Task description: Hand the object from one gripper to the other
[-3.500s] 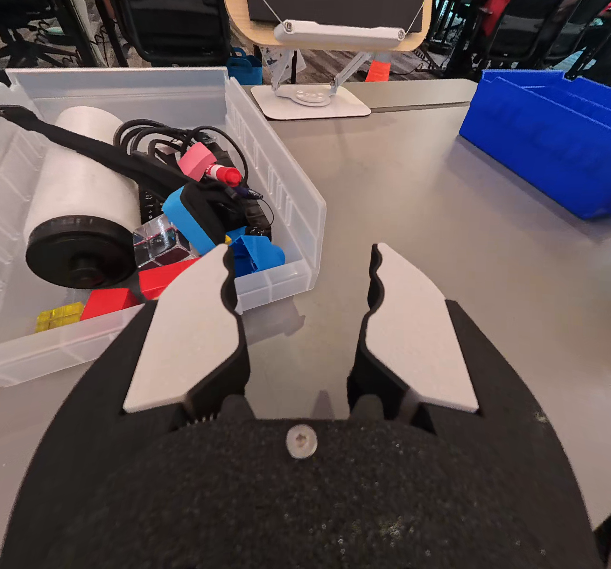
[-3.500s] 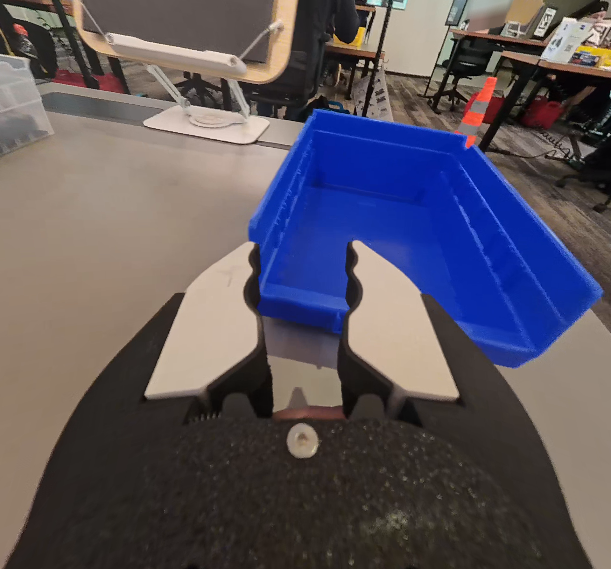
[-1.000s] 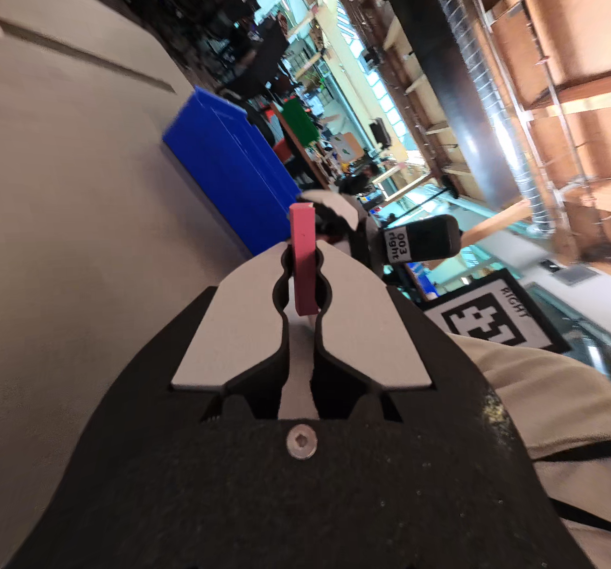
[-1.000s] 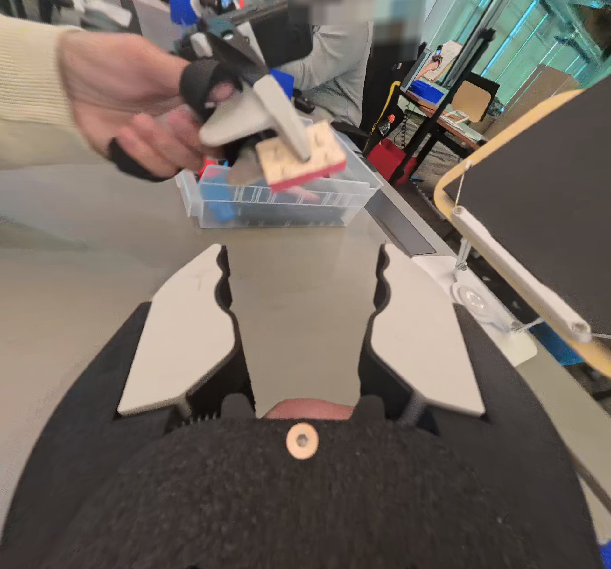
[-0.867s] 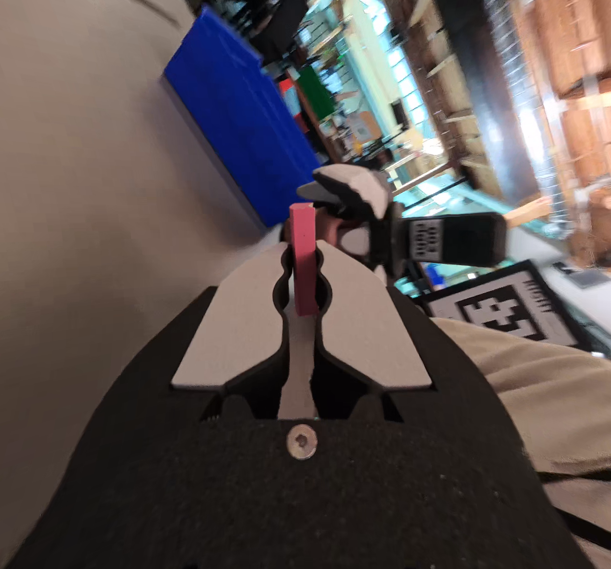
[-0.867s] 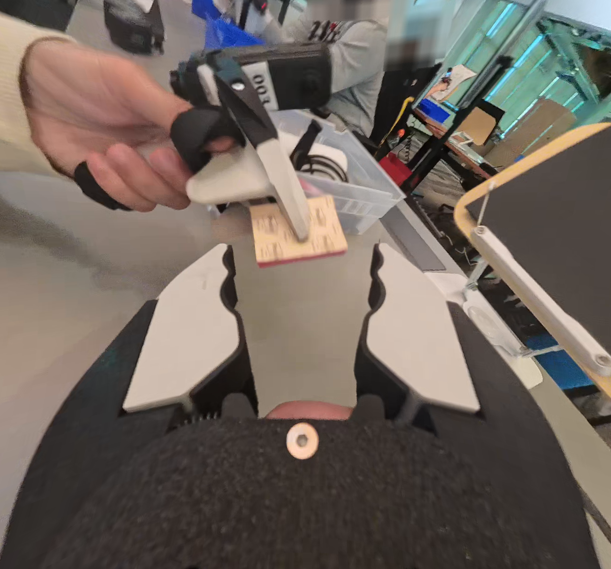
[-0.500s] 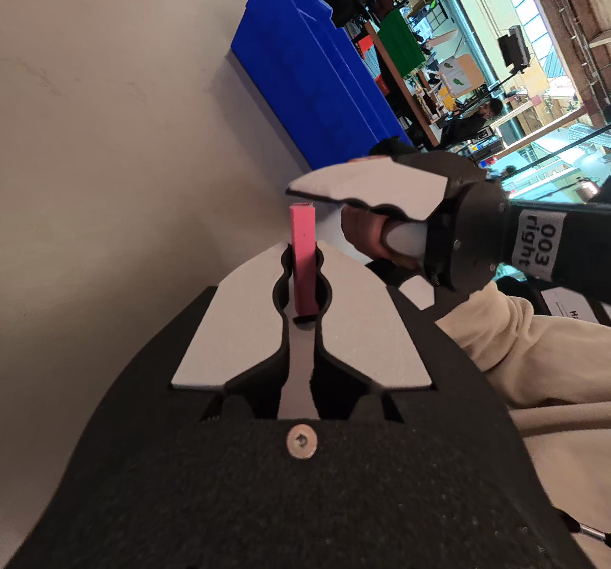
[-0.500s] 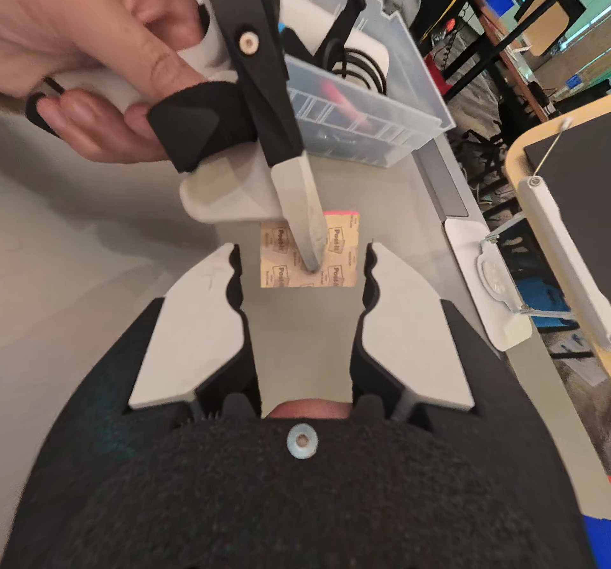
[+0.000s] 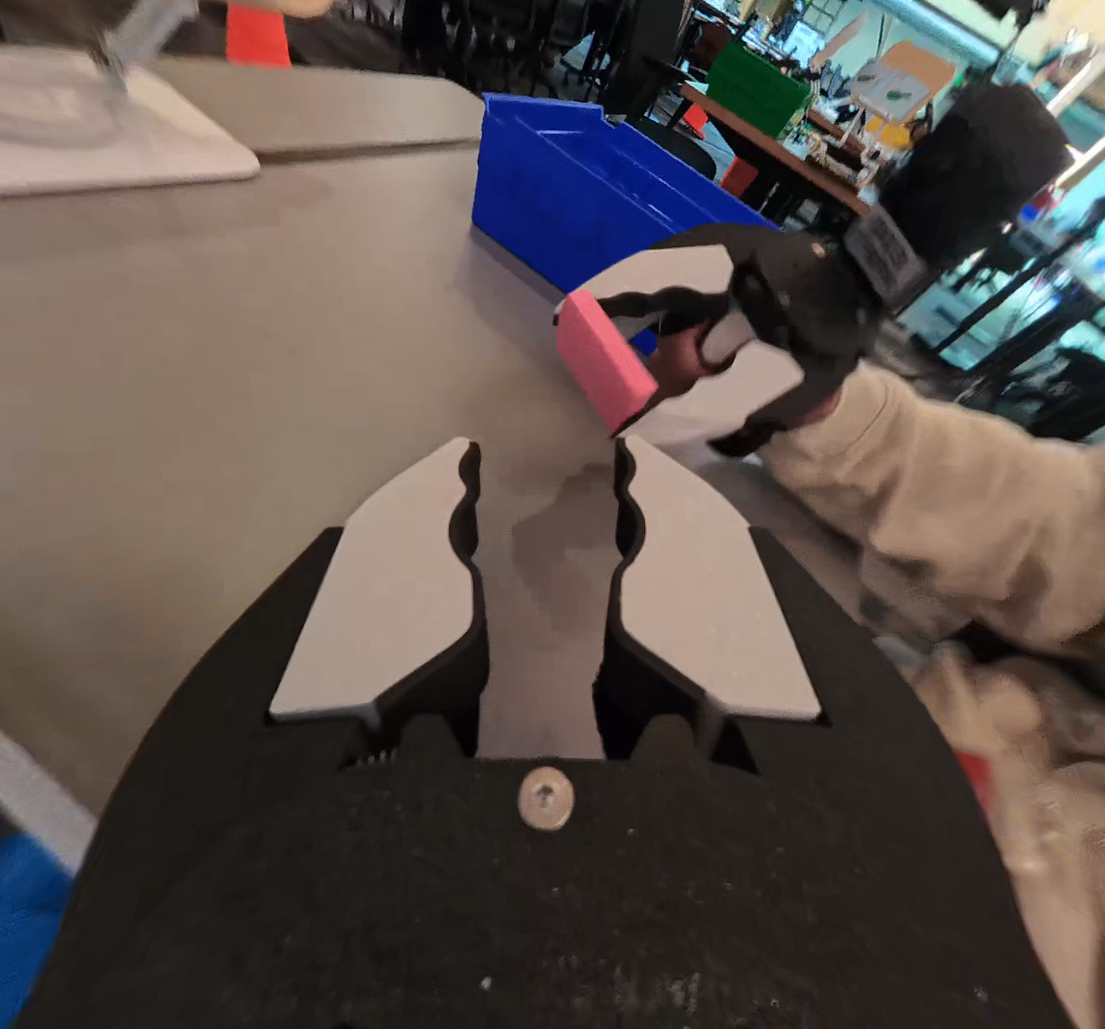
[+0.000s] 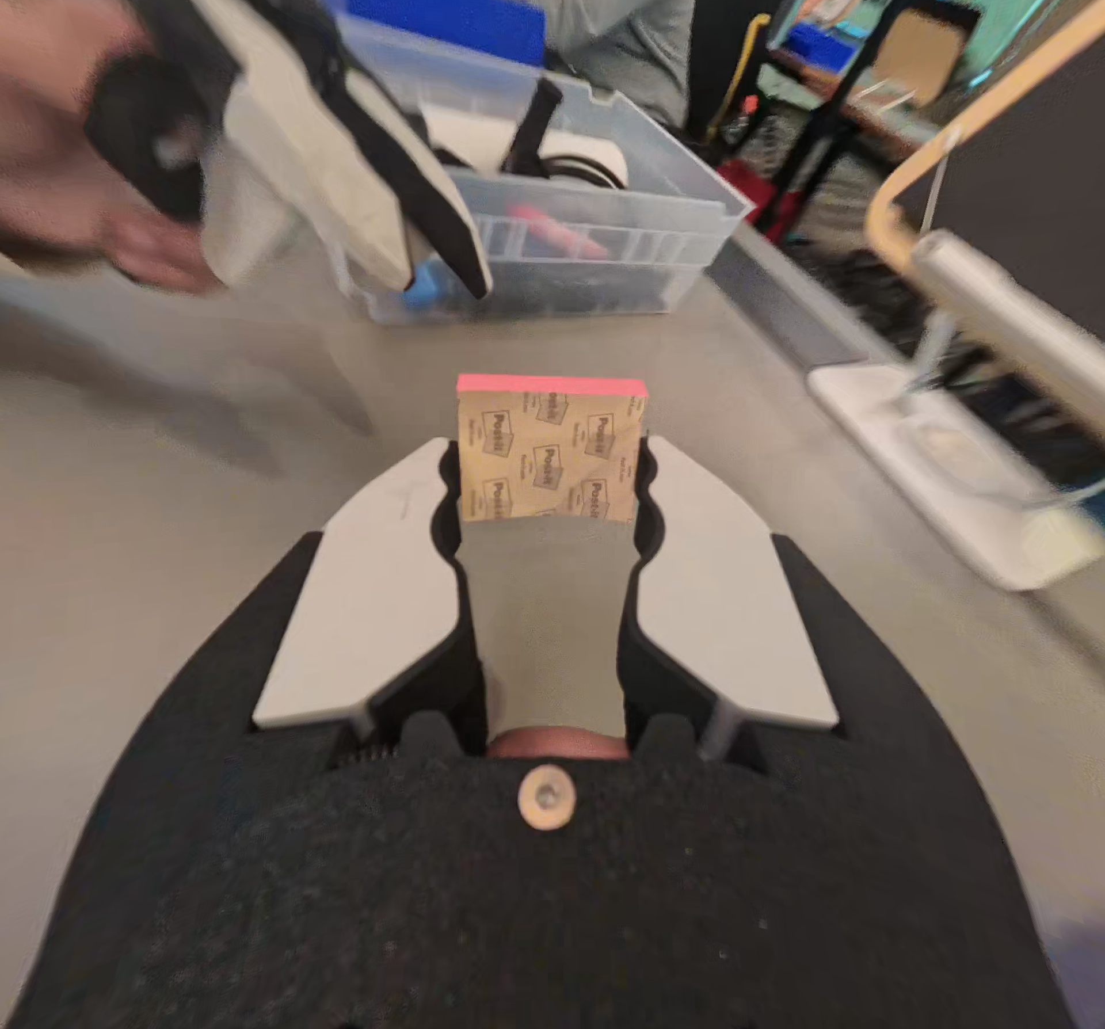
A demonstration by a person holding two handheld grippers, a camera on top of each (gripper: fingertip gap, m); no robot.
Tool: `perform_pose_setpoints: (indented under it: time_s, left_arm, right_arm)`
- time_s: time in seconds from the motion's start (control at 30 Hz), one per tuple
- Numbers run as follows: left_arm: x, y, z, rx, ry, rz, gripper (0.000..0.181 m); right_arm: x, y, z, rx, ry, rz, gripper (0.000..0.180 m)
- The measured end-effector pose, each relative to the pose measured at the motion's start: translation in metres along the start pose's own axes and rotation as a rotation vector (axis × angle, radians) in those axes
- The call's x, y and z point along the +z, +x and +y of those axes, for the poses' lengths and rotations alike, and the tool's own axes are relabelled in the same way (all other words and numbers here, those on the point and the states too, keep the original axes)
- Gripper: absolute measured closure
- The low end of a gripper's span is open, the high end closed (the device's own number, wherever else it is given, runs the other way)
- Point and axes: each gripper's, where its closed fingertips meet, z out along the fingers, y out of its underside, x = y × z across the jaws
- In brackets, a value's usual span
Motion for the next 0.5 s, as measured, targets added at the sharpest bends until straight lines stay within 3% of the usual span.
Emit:
perform_pose_setpoints:
  time_s: [0.13, 0.33, 0.5]
  left_arm:
    - [-0.006, 0.022, -0.004, 0.162, -0.005, 0.201, 0.139]
    - [-0.01, 0.079, 0.002, 0.469, -0.176, 0.502, 0.143]
    - [-0.012, 0.108, 0.0, 0.504, -0.26, 0.659, 0.139]
  right_arm:
    - [-0.015, -0.018, -0.011, 0.422, 0.15, -0.375, 0.124]
    - [-0.053, -0.074, -0.046, 0.739, 0.204, -1.002, 0.124]
    - [-0.063, -0.102, -0.053, 0.821, 0.137, -1.235, 0.124]
